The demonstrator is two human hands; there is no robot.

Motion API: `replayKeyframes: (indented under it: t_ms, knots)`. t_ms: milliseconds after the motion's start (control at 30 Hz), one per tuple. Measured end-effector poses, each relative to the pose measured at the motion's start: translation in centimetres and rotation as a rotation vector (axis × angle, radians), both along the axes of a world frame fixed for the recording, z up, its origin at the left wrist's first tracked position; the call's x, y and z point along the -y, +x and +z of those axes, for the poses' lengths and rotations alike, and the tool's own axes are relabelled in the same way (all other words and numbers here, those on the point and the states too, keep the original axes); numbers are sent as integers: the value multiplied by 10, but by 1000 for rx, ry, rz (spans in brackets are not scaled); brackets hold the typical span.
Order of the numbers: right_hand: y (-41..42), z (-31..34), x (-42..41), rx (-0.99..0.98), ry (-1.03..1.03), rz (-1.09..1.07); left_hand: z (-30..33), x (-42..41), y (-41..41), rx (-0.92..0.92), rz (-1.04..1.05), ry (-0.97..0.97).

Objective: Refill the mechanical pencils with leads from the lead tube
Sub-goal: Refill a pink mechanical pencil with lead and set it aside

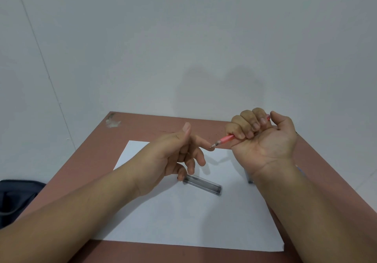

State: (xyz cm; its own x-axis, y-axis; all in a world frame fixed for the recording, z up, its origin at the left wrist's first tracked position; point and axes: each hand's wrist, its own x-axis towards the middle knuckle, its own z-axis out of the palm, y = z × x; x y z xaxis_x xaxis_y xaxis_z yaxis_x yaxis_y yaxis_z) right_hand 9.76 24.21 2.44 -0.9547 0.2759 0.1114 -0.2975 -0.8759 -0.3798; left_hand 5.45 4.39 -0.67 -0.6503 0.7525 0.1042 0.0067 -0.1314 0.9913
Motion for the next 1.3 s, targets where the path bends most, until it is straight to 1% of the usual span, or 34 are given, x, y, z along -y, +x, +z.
replayKeyframes:
  t_ms: [267,633,867,1300]
  knots:
    - [1,1,1,2,-3,14,-2,3,1,-47,21,-8]
    - [2,2,2,-19,65,3,-2,0,4,-102,43,2]
    - [3,3,4,-23,56,15,-5,-5,4,-173,119,2]
    - [4,-1,12,-26,33,60,-3,-7,6,-193,207,-17]
